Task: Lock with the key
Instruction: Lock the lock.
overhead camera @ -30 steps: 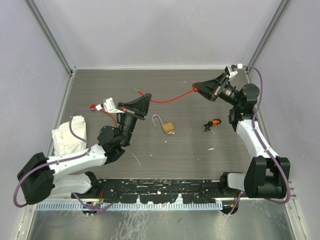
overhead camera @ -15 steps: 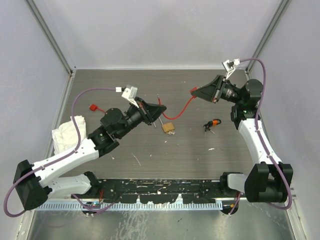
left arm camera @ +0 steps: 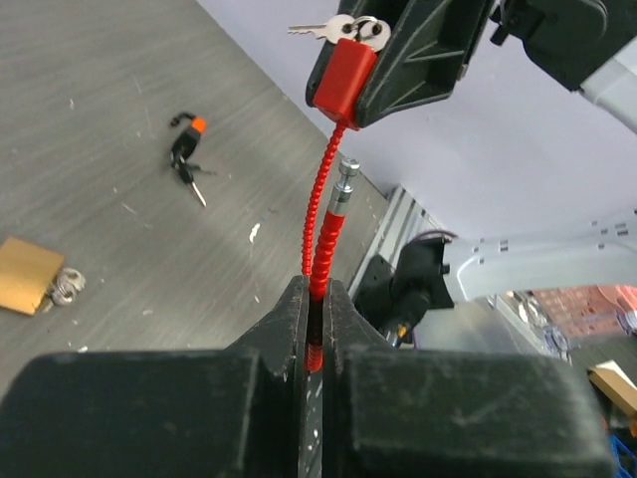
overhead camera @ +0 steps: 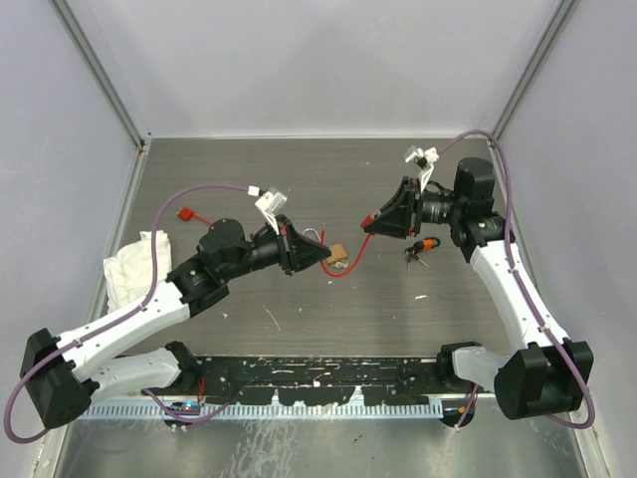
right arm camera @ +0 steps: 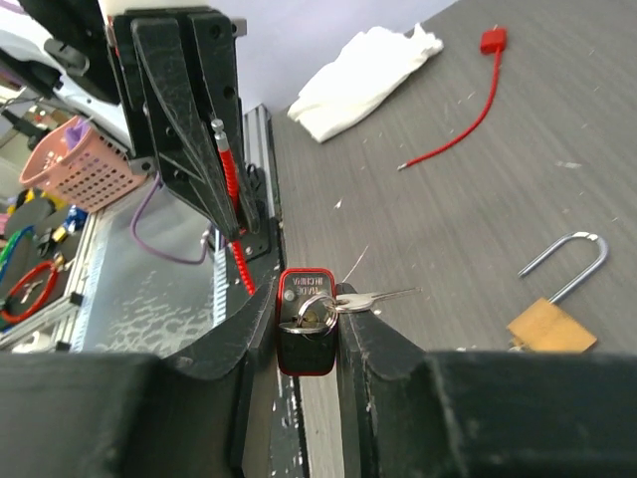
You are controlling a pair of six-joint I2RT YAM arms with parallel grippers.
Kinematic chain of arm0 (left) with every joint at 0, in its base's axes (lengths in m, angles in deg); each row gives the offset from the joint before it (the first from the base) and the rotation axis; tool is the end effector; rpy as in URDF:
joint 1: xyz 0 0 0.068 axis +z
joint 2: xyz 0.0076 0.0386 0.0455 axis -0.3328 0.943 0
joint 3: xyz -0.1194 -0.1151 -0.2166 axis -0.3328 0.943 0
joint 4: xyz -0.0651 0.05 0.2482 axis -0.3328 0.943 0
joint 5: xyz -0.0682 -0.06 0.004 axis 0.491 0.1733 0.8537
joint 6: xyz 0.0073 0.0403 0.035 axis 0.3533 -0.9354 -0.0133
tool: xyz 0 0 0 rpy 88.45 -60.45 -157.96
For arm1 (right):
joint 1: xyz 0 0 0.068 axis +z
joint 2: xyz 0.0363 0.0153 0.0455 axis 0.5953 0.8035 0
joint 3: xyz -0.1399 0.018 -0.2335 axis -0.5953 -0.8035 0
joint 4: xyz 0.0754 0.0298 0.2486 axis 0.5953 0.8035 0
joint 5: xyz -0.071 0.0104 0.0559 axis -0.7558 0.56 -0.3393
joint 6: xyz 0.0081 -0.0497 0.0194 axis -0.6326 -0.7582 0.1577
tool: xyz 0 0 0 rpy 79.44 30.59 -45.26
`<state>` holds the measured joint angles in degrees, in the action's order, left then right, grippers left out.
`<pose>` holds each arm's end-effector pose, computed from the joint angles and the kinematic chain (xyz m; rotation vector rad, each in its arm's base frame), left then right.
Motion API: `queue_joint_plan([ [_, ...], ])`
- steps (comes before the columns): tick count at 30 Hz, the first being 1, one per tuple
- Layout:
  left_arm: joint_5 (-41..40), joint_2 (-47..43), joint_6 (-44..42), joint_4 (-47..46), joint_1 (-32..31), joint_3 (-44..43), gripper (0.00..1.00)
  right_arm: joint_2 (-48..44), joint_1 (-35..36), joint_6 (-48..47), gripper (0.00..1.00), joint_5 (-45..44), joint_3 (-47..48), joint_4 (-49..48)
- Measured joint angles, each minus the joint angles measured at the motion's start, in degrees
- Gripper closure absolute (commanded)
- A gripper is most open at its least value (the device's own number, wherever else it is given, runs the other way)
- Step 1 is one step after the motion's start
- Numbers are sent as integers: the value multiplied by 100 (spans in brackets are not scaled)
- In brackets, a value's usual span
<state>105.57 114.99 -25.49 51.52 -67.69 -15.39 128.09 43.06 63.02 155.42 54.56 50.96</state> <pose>0.1571 -0.1917 0.3398 0.4514 1.7363 -1.3321 0.2378 0.0619 0.3628 -0.8660 1.6293 1.3998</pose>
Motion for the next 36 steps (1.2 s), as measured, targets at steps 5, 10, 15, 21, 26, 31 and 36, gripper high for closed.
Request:
queue_joint_plan([
  [5, 299, -120, 103, 66, 0, 295, 100, 11, 96, -564, 99, 195, -358, 452],
  [10, 608, 76, 155, 55, 0, 345, 100, 33, 297, -752, 99, 269, -409, 535],
  [15, 898, 450, 166, 85, 0, 345, 100, 227, 420, -599, 99, 323, -437, 393],
  [21, 1147, 673, 166, 151, 0, 258, 100, 251, 496, 118, 99, 413, -754, -317],
  [26, 1434, 927, 164, 144, 0, 31, 100, 251, 544, 463, 99, 496, -765, -645],
  [31, 1692, 1167, 177, 122, 0, -101, 100, 251, 553, 710, 99, 575, -767, -866],
  [36, 1825, 1270, 251, 109, 0, -120, 100, 251, 597, 800, 99, 608, -776, -938],
])
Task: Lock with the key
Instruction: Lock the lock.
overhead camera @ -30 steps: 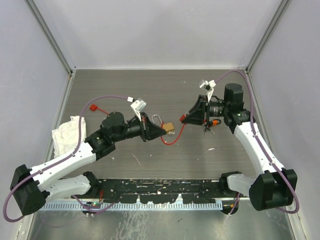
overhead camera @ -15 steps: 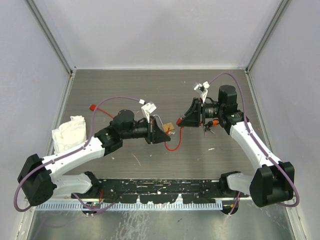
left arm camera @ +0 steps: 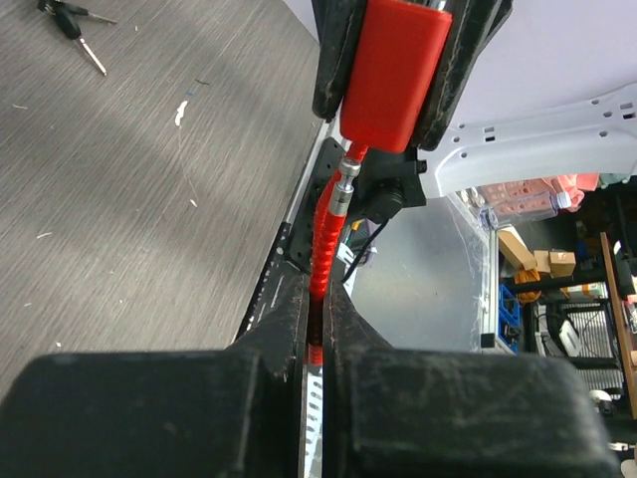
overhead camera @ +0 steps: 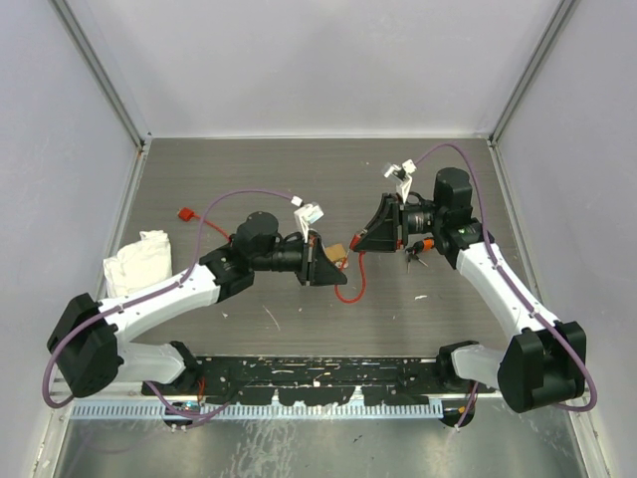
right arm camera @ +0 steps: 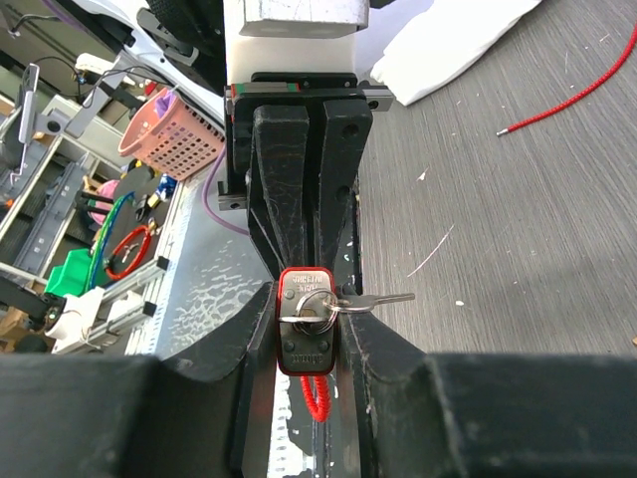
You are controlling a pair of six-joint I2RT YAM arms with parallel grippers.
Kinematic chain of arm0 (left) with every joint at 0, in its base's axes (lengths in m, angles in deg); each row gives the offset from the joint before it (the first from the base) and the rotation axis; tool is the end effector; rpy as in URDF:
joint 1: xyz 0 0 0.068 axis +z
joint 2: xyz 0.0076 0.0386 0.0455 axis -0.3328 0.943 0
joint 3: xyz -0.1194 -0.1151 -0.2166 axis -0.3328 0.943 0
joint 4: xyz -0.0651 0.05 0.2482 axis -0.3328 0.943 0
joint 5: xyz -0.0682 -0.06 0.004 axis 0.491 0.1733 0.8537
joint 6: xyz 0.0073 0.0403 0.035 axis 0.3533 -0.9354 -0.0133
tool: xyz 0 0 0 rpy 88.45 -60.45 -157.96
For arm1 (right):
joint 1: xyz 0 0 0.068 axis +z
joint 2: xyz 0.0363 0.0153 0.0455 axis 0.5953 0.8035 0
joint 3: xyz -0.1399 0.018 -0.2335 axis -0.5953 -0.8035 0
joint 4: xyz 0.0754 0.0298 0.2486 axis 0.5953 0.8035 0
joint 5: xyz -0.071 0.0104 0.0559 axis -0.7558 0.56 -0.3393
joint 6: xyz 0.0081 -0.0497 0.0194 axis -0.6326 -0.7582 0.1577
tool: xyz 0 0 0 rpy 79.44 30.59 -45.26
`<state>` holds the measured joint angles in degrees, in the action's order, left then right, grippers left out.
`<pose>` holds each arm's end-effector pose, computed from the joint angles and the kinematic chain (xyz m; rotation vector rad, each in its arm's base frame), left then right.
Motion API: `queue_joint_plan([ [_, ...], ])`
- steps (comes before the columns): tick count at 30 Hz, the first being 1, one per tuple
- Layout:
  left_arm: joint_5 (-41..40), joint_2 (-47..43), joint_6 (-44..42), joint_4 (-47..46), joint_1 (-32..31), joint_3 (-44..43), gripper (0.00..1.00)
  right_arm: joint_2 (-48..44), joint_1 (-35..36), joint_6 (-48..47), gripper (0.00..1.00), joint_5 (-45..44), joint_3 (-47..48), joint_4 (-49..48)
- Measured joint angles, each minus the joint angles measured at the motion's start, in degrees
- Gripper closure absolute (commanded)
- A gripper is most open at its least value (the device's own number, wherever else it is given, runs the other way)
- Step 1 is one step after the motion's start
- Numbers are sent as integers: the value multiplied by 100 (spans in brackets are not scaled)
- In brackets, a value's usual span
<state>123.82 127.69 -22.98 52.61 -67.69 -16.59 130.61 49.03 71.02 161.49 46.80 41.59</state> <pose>0.1765 -0.2286 0.2909 0.6820 1.9971 -1.5492 0.2377 0.0887 0.3218 -0.9399 1.6725 1.6633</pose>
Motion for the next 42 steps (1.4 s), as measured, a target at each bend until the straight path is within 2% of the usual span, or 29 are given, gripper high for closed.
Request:
queue_joint_plan([
  [19, 120, 190, 22, -50, 0, -94, 100, 0, 90, 28, 99, -4, -61, -90],
  [42, 4, -2, 94, -136, 0, -76, 100, -4, 70, 149, 99, -11, -61, -127],
])
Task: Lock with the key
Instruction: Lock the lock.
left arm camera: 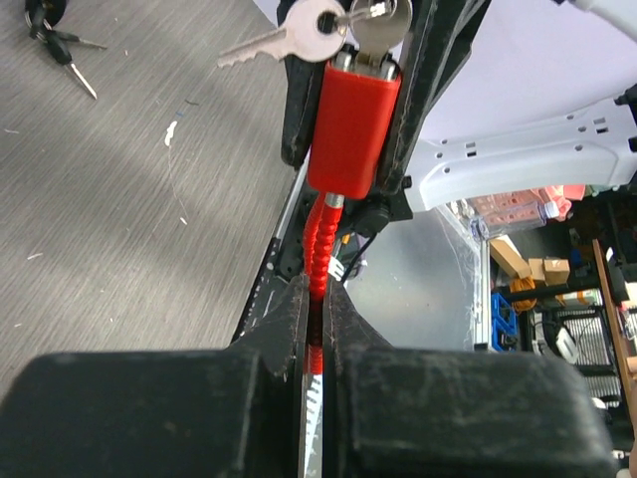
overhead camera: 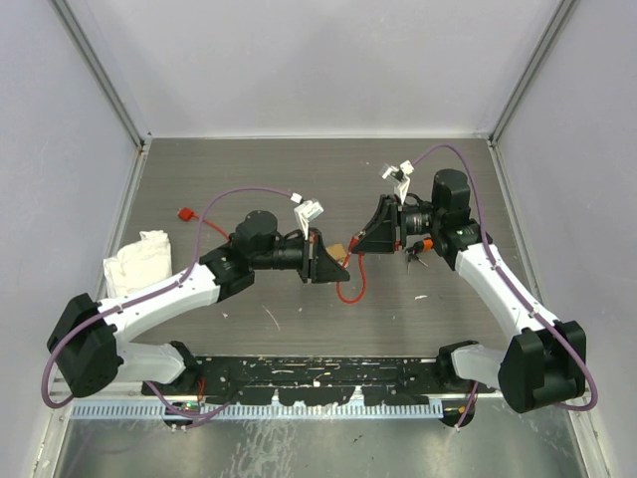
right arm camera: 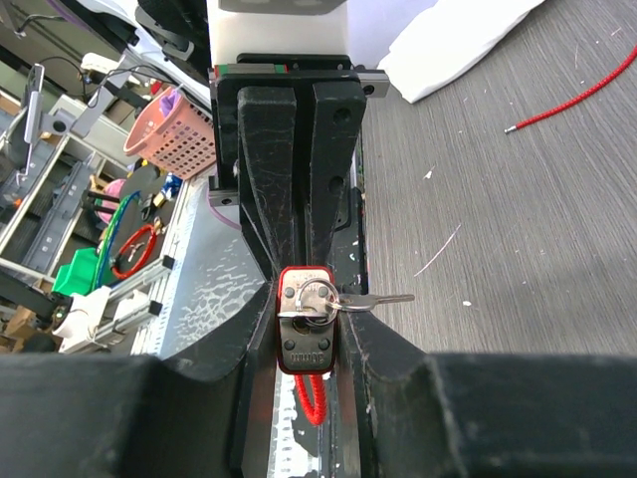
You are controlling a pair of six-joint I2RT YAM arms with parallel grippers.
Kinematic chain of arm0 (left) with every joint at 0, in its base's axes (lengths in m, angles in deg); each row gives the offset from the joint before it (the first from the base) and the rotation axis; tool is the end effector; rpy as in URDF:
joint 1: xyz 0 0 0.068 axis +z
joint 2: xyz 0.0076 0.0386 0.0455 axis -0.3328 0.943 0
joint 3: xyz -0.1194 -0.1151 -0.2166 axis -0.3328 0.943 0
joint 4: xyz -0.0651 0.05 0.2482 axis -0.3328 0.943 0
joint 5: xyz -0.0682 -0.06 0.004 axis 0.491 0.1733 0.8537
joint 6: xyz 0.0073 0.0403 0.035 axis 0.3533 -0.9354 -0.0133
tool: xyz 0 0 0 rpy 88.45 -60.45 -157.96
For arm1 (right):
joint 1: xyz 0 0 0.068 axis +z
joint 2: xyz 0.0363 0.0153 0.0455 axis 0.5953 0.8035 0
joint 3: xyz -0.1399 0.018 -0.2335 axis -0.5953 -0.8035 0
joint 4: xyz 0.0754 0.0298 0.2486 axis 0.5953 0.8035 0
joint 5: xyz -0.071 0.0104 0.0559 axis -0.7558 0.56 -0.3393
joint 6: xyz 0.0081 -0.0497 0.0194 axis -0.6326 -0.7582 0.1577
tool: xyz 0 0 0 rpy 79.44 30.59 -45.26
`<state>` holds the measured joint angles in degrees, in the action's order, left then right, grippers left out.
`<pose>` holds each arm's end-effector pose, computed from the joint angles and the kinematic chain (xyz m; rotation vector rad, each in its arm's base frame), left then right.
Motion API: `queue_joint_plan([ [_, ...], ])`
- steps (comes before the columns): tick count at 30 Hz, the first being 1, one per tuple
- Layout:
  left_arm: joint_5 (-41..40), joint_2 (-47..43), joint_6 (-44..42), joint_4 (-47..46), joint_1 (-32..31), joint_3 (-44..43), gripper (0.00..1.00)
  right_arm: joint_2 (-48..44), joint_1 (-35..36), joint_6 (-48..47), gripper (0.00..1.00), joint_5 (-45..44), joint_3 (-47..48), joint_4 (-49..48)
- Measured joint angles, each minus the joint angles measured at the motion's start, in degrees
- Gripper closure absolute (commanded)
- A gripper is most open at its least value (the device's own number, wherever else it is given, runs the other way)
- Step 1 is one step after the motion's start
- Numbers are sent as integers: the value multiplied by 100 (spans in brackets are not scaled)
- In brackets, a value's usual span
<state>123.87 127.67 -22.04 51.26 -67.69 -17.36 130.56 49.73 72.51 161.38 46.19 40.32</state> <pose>0.1774 -0.2297 0.2980 0.6732 1.9641 -1.5687 0.2366 0.0916 0.3202 -0.9394 1.6792 1.6796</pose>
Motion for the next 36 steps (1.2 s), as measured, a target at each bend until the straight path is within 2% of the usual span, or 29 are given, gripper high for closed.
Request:
queue_joint_plan([
  [13, -538, 37, 343, -389, -39, 208, 100, -98, 114, -118, 99, -404, -238, -199],
  [18, -619, 37, 374, -673, -37, 387, 100, -177, 173, -1012, 99, -577, -105, 452],
  [27, -452, 125, 339, -1471, 68, 866, 100, -155, 769, -3340, 99, -1368, 584, 2297],
  [32, -542, -140, -442, -1716, 79, 1196, 100, 76, 863, -4017, 99, -1381, 973, 3150],
  [36, -793, -789, -1143, -1617, 76, 1545, 100, 90, 964, -4059, 99, -1368, 951, 3226],
])
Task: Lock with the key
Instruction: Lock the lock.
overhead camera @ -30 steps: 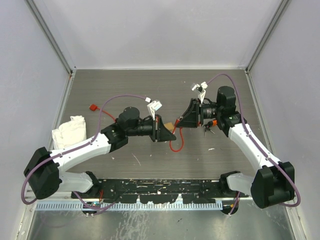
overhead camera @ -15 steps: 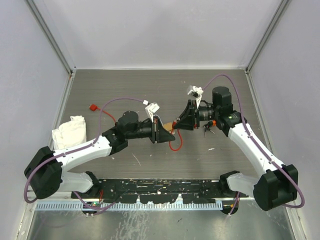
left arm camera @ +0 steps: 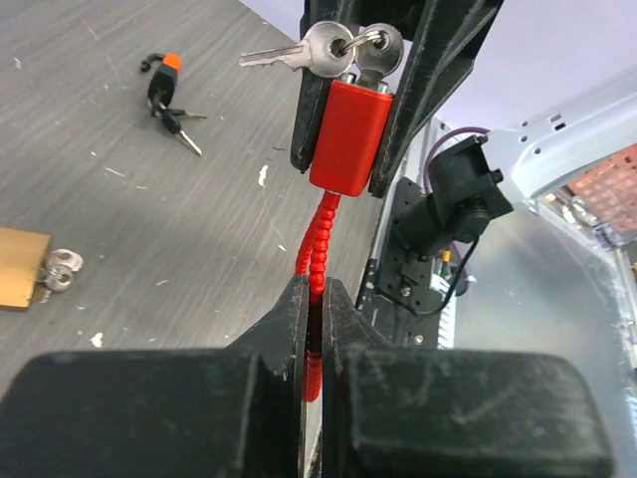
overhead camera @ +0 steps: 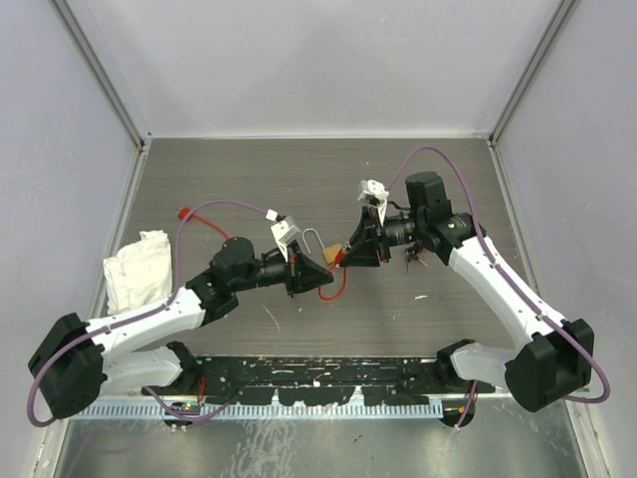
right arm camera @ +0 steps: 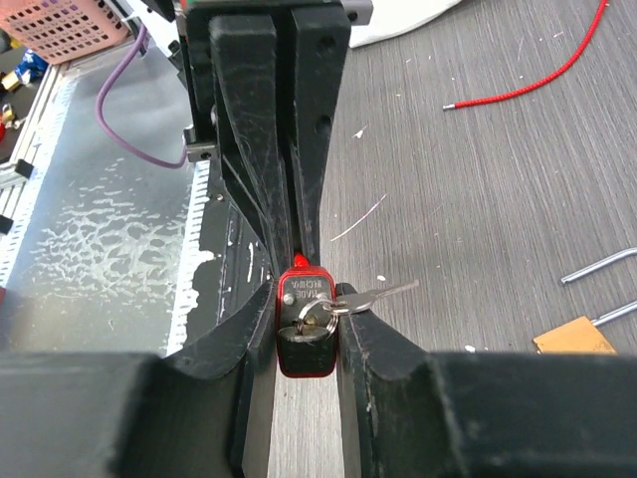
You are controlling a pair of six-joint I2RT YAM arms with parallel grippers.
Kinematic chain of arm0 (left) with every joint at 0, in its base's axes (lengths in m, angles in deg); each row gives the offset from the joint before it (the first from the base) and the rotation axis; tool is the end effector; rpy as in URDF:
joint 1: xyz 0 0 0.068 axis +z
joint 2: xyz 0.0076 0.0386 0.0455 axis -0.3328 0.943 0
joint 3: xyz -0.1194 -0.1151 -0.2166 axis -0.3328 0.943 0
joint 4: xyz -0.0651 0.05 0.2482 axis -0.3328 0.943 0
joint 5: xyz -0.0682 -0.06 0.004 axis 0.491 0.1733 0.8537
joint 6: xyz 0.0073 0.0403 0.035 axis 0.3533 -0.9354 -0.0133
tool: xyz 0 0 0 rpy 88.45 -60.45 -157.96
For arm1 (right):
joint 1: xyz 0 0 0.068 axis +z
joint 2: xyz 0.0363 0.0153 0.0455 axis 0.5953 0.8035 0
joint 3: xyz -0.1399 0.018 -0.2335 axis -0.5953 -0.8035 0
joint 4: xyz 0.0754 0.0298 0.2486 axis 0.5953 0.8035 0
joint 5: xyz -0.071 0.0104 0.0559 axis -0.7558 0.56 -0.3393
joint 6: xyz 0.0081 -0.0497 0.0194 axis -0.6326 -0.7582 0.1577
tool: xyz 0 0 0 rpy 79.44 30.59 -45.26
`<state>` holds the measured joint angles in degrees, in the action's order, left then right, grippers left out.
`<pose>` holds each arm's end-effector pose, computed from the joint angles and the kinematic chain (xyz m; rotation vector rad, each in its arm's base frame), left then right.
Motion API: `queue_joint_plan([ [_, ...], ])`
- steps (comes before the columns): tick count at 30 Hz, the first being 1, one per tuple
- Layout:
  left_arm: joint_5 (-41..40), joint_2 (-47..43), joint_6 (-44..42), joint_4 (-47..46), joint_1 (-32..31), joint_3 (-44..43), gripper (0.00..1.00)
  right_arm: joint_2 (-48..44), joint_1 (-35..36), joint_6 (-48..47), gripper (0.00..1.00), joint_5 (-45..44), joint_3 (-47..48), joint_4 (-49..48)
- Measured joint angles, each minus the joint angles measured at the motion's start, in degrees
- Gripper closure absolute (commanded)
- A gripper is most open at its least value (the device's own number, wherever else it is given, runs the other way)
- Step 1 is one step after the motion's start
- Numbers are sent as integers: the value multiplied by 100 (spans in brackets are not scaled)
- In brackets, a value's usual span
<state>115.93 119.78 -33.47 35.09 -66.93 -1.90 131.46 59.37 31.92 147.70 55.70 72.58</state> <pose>0.1586 -0.1973 0.2676 0.7087 1.6897 -1.3534 0.2146 0.1261 0.3254 -1.2816 1.5921 1.3257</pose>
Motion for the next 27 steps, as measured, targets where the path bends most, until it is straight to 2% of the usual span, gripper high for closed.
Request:
queue_joint_plan([
  [3, -37, -118, -273, 109, 15, 9, 100, -22, -13, 149, 99, 50, -107, -160],
  [11, -39, 286, -293, -52, -59, 9, 100, -76, -83, 920, 99, 22, -566, -879],
  [21, -127, 299, -393, -260, -133, 157, 100, -302, -59, 553, 98, -168, -684, -669],
  [27, -127, 299, -448, -474, -168, 317, 100, -302, -9, 404, 88, -225, -684, -505],
])
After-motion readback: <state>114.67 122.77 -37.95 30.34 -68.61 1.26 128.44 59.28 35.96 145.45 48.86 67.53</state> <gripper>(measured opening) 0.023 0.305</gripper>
